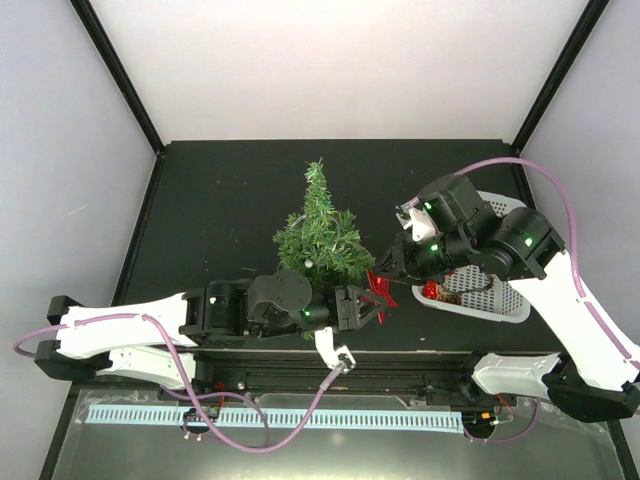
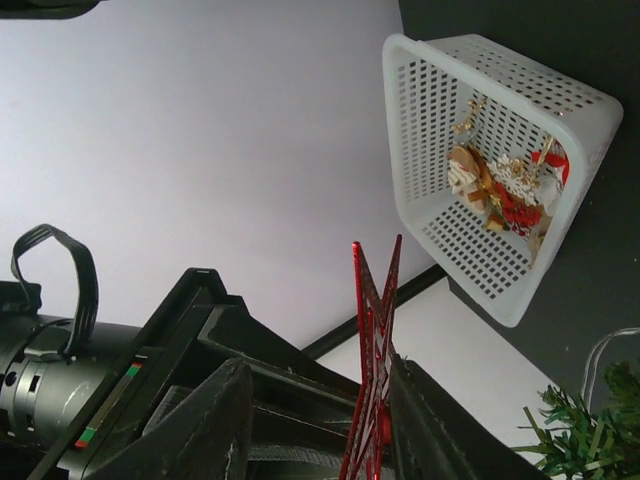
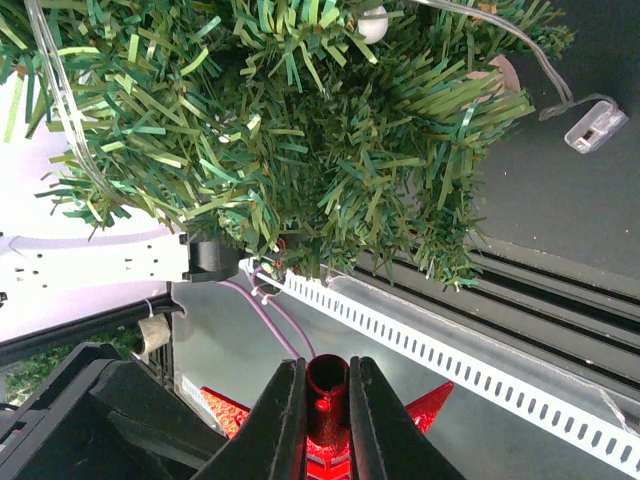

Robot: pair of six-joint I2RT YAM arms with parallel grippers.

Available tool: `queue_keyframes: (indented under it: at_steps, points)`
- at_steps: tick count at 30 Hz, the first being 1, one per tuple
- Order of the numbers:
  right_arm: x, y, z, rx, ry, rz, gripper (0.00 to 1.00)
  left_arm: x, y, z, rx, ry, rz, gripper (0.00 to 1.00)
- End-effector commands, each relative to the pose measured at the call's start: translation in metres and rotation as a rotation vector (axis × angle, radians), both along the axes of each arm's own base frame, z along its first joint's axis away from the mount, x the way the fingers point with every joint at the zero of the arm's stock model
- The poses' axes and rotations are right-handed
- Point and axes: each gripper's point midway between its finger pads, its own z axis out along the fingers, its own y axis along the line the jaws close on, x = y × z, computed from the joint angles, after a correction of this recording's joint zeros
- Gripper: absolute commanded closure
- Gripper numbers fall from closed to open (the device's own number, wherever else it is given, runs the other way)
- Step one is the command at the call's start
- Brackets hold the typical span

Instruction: Decorate the small christmas tree

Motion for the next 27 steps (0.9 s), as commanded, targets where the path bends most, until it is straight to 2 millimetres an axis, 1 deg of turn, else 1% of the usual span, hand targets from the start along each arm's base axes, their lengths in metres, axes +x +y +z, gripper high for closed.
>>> queue_keyframes:
  at_steps: [1,8,9,10,15,19,24,27]
  points:
    - [-0.0056,0.0023,0.0055,0.034,-0.005,0.013,0.89,0.0065,-0.0053,0.0058,-0.024,-0.030,0.020,0.65]
    - [-0.0072,0.0020,0.0049,0.033,-0.006,0.017,0.89,0.0106,-0.0117,0.0037,-0.020,-0.051,0.032,0.91]
    - [-0.0075,0.0019,0.0048,0.033,-0.007,0.018,0.89,0.0110,-0.0124,0.0030,-0.019,-0.053,0.033,0.97]
    - [-0.0071,0.0021,0.0041,0.032,-0.005,0.017,0.89,0.0111,-0.0129,0.0038,-0.023,-0.055,0.034,0.98]
    - [-0.0083,0.0012,0.0047,0.035,-0.008,0.018,0.88,0.0129,-0.0139,0.0049,-0.031,-0.057,0.043,0.98]
    - [-0.0087,-0.0006,0.0042,0.032,-0.010,0.013,0.85,0.0142,-0.0131,0.0061,-0.036,-0.054,0.053,0.98]
    - [-0.0085,-0.0025,0.0070,0.046,-0.021,-0.006,0.69,0.0144,-0.0122,0.0084,-0.045,-0.044,0.059,0.98]
    - [-0.0086,-0.0047,0.0090,0.052,-0.028,-0.018,0.64,0.0139,-0.0110,0.0080,-0.044,-0.037,0.061,0.98]
